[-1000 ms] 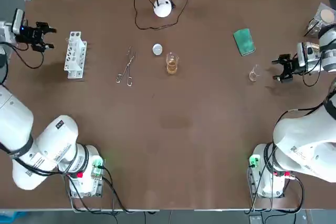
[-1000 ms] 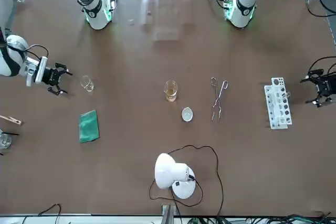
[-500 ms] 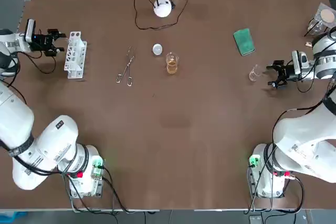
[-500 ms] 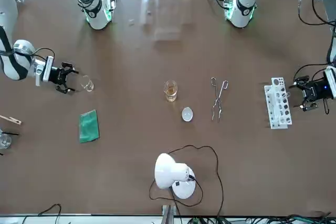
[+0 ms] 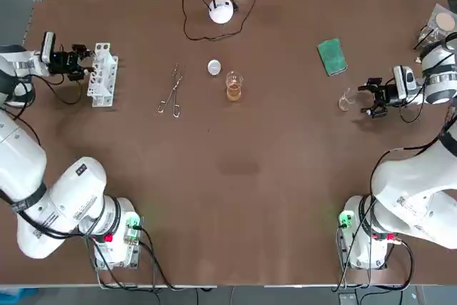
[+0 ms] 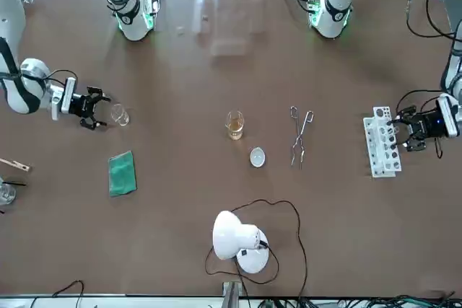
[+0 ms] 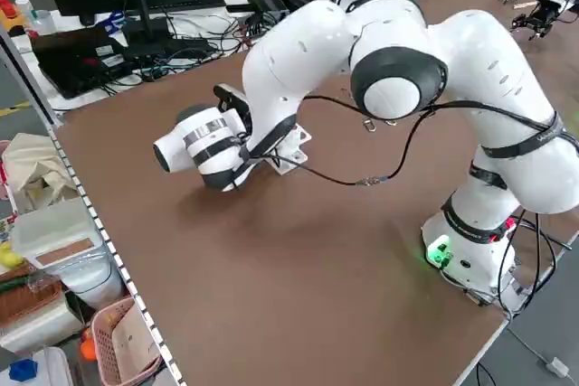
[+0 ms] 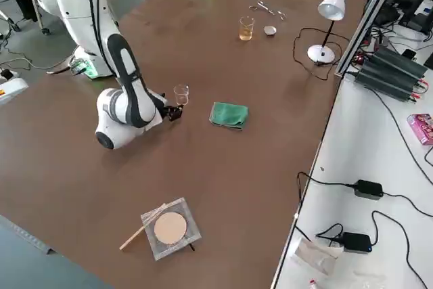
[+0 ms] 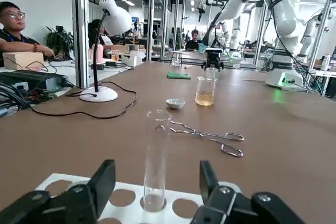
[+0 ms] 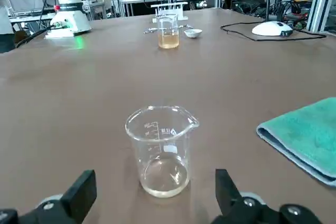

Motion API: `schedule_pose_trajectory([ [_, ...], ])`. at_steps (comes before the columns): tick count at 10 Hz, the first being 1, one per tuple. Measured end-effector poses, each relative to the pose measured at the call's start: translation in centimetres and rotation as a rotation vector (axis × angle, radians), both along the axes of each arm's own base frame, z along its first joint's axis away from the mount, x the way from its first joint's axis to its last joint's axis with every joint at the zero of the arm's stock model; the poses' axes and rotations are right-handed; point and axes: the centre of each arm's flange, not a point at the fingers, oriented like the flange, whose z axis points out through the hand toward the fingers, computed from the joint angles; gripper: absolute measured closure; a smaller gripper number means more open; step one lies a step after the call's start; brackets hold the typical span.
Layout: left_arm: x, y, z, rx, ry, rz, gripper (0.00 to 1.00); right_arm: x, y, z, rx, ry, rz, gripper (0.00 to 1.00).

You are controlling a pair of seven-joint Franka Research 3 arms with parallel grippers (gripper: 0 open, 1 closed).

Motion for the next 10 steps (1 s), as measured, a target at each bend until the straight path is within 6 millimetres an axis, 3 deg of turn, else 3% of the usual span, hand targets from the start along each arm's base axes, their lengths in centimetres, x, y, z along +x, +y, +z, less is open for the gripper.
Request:
schedule_pose_trajectory([
  [7,0.5,-1.3,-1.3,-0.030,-0.002,0.001,0.57,0.0,1.7,-2.2,0.036,0.001,0.016,0.00],
  [10,0.6,-1.6,-1.5,-0.035,-0.004,-0.001,0.58,0.4,3.1,-3.1,0.056,0.004,0.017,0.00],
])
